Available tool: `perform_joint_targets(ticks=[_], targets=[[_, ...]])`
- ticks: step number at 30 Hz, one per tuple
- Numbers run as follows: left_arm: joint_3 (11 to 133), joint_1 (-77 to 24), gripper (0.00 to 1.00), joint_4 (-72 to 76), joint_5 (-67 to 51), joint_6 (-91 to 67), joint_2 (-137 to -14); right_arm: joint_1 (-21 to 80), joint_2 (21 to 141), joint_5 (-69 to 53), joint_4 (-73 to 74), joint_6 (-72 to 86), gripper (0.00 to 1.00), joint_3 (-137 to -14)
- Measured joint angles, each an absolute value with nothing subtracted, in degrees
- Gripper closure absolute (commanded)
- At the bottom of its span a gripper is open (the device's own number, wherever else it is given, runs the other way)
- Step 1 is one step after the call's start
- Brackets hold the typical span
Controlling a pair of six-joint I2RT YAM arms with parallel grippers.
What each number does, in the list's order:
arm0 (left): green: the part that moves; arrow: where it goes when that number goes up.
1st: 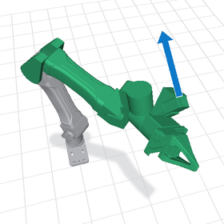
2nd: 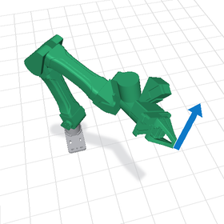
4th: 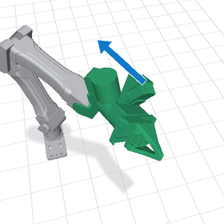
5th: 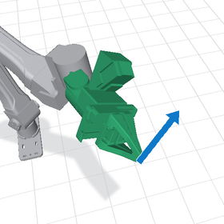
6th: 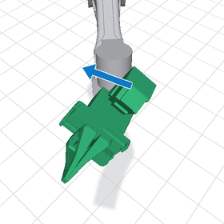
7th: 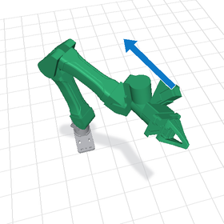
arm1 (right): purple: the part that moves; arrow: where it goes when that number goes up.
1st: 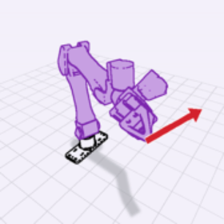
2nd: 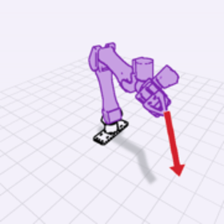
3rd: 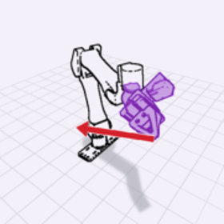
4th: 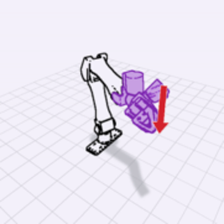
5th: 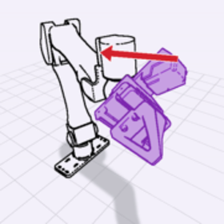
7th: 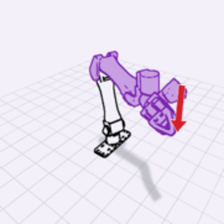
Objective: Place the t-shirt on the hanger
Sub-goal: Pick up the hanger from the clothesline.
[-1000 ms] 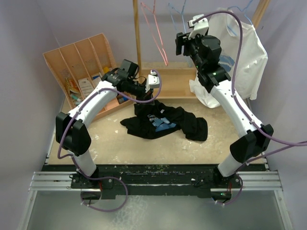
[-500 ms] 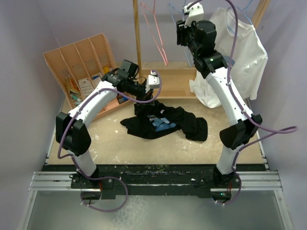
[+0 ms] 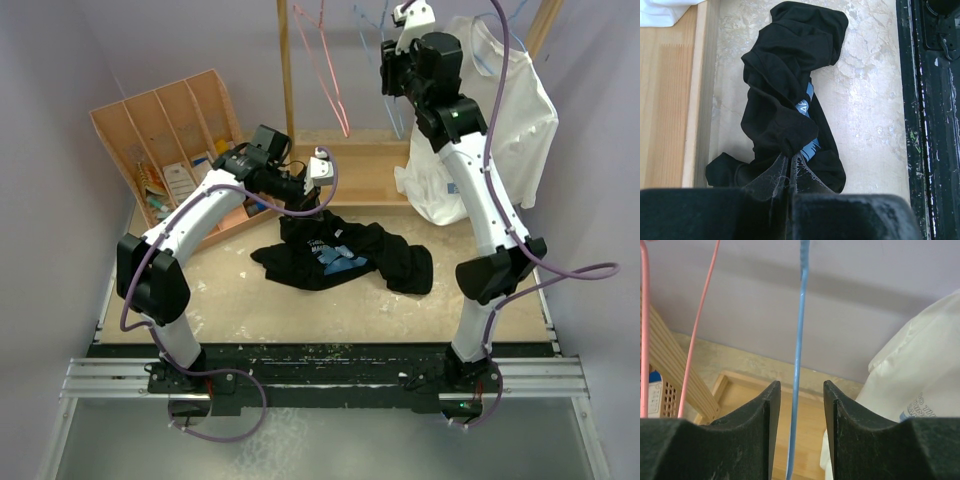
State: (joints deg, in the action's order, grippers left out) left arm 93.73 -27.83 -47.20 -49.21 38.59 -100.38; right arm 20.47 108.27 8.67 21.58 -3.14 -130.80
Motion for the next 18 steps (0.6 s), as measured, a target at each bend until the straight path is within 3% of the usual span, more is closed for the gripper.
perform_joint_targets(ticks=[13,15,18], targets=[[93.73,-27.94,1.0,-47.27,-49.23,38.61,-100.38,19.86,111.85,3.77,26.52,-2.09,0.67,-136.44],[93.73,-27.94,1.0,-47.29,-49.23,38.61,-100.38,19.81,112.57,3.44,27.31,-2.07,0.75,-136.44],[93.73,-27.97,1.0,-47.4,-49.23,38.61,-100.38,19.81,113.75,3.46,27.97,-1.83,1.0,-136.44]])
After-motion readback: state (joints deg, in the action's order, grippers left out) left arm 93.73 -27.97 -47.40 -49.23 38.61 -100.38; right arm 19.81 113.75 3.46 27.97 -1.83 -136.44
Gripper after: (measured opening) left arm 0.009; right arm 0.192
